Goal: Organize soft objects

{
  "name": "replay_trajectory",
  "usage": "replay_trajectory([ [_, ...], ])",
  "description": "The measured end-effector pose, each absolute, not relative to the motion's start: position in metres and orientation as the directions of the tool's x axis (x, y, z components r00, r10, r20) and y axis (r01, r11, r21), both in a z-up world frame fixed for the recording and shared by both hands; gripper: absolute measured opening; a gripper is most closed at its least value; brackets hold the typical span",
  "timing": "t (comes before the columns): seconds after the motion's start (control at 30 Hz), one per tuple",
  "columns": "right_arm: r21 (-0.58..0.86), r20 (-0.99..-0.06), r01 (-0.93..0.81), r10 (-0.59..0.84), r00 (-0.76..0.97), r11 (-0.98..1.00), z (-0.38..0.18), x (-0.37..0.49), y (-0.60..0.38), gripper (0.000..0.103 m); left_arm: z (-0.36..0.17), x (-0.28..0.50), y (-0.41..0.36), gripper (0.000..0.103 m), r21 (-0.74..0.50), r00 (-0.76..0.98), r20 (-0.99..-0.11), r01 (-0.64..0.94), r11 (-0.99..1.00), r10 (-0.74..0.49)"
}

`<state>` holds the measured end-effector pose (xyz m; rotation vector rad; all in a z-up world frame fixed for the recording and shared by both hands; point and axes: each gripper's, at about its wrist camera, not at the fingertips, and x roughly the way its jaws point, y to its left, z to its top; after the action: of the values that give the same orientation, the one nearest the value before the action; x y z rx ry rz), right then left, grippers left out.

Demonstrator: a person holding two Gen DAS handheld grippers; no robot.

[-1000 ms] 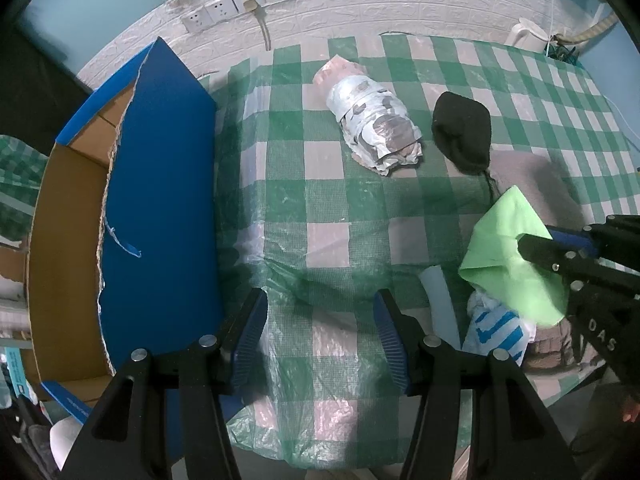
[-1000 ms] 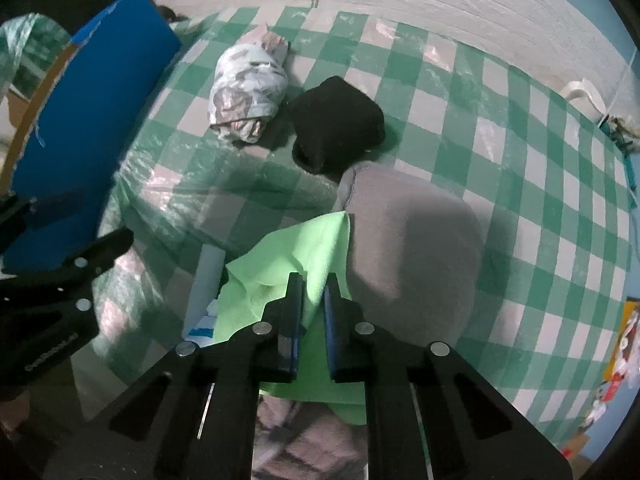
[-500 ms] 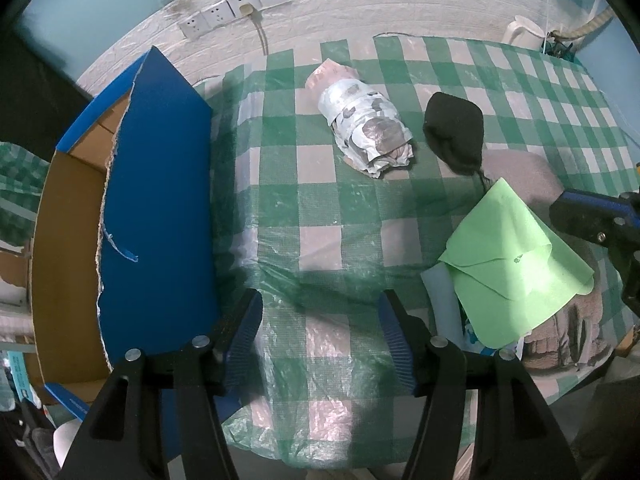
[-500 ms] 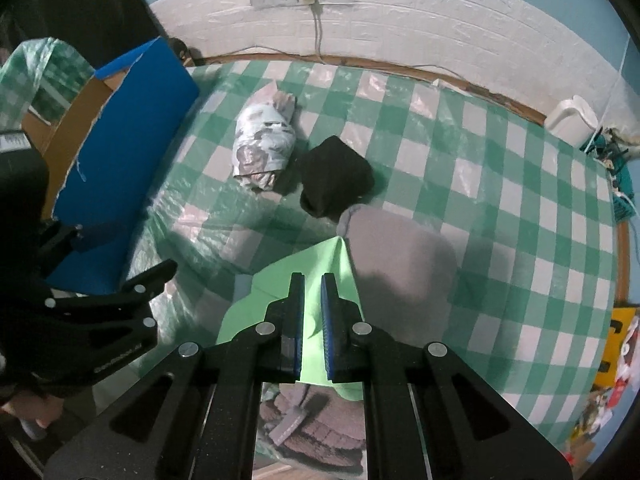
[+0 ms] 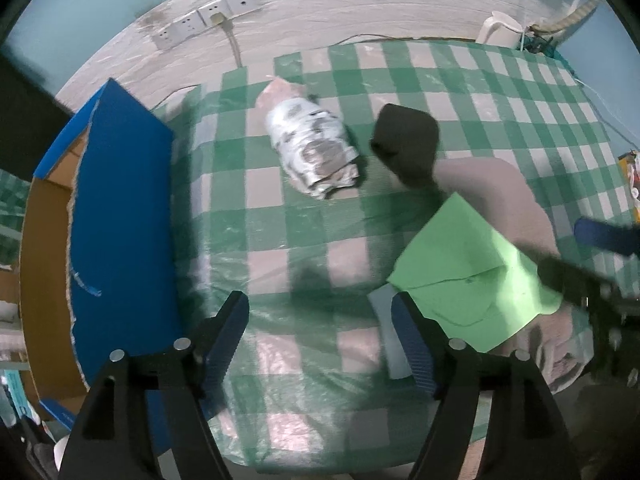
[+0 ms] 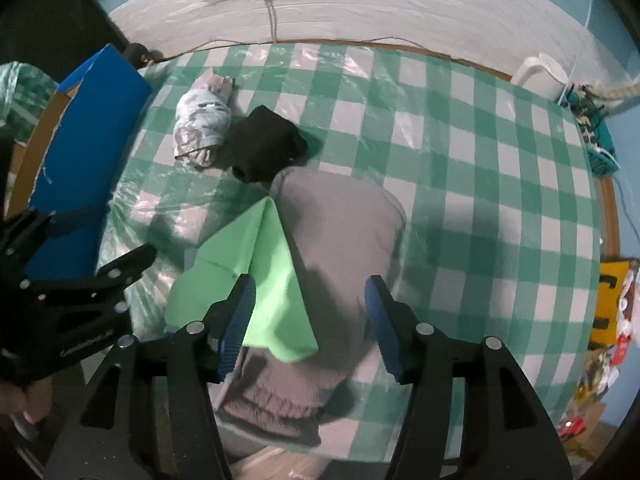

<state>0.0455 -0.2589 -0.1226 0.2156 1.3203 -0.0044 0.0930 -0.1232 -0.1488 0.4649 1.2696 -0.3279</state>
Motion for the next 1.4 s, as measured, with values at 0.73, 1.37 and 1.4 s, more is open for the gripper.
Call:
replay_trajectory([
  [0.73, 0.113, -0.984, 0.151, 0.090, 0.151, 0.982, -0.164, 0.003, -0.273, 0.059, -0.155, 0.076, -0.170, 0.076, 0.169, 0.259, -0.966, 0.566, 0.807, 0.020],
  [1.37, -0.103, -0.978, 0.261, -0.145, 0.147, 0.960, -0.166, 0.001, -0.347, 0.059, -0.167, 0.073, -0.185, 0.081, 0.237, 0.280, -0.957, 0.586, 0.775, 0.081],
  [1.4, -0.106, -0.978, 0.273, -0.151, 0.146, 0.956, -0.166, 0.001, -0.352, 0.059, -0.167, 0.074, -0.185, 0.081, 0.234, 0.276, -0.958, 0.586, 0.776, 0.081],
])
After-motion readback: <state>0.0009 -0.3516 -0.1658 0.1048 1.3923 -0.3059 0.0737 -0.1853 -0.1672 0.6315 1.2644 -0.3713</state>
